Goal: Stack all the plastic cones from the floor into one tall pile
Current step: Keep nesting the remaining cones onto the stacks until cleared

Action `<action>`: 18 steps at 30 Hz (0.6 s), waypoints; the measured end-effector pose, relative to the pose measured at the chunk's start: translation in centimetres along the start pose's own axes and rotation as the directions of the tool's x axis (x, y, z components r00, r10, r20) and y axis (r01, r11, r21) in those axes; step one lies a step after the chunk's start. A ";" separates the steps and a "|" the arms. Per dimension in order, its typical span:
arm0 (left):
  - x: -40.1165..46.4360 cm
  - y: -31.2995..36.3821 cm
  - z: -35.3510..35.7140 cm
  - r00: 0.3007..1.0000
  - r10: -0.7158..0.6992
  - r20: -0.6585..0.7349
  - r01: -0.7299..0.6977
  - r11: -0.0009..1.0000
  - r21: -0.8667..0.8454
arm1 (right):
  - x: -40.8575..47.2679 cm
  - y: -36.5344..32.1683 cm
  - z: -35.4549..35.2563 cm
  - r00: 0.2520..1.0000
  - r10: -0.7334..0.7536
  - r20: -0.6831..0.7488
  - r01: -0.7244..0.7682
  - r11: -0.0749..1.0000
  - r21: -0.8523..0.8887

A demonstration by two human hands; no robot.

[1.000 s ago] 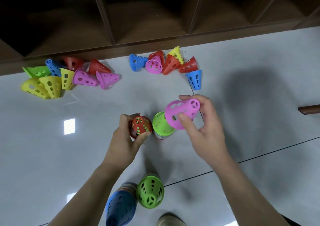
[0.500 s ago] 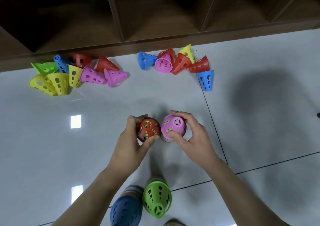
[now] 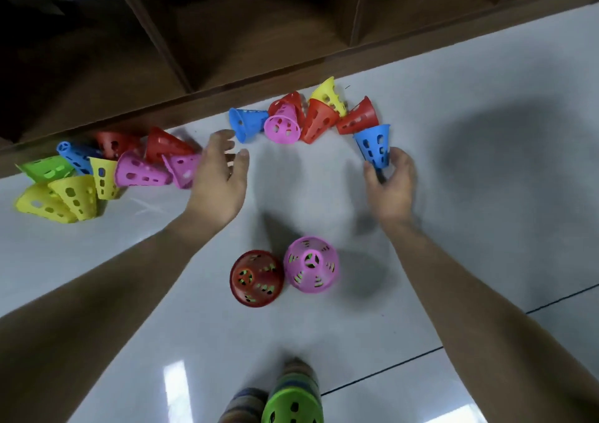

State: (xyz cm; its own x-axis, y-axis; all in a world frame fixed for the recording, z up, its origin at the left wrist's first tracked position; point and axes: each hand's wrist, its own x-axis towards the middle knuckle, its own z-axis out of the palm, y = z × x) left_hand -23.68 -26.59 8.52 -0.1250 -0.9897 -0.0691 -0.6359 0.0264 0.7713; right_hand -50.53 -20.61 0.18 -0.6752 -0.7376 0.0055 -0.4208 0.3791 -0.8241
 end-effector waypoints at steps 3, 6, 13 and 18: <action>4.3 0.7 2.5 0.994 0.037 0.105 -0.056 0.981 0.185 | 0.5 1.5 1.1 0.996 -0.052 -0.075 0.046 0.996 -0.081; 7.5 1.4 4.6 0.974 0.117 0.195 -0.172 0.939 0.297 | 1.4 2.4 1.9 0.991 -0.103 -0.083 0.084 0.975 -0.207; 9.5 2.1 7.3 0.971 0.050 0.233 -0.165 0.845 0.508 | 1.5 3.0 2.4 0.976 -0.175 -0.128 0.141 0.960 -0.240; 7.1 1.4 5.3 0.966 -0.046 0.256 -0.100 0.843 0.529 | 1.4 3.0 2.4 0.967 -0.198 -0.163 0.166 0.967 -0.195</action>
State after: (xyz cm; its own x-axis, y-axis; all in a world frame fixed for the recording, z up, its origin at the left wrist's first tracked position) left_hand -29.52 -32.88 5.78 -0.2865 -0.9209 -0.2642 -0.9261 0.1956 0.3225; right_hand -51.31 -21.88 -3.65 -0.6677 -0.6973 0.2608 -0.6368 0.3533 -0.6853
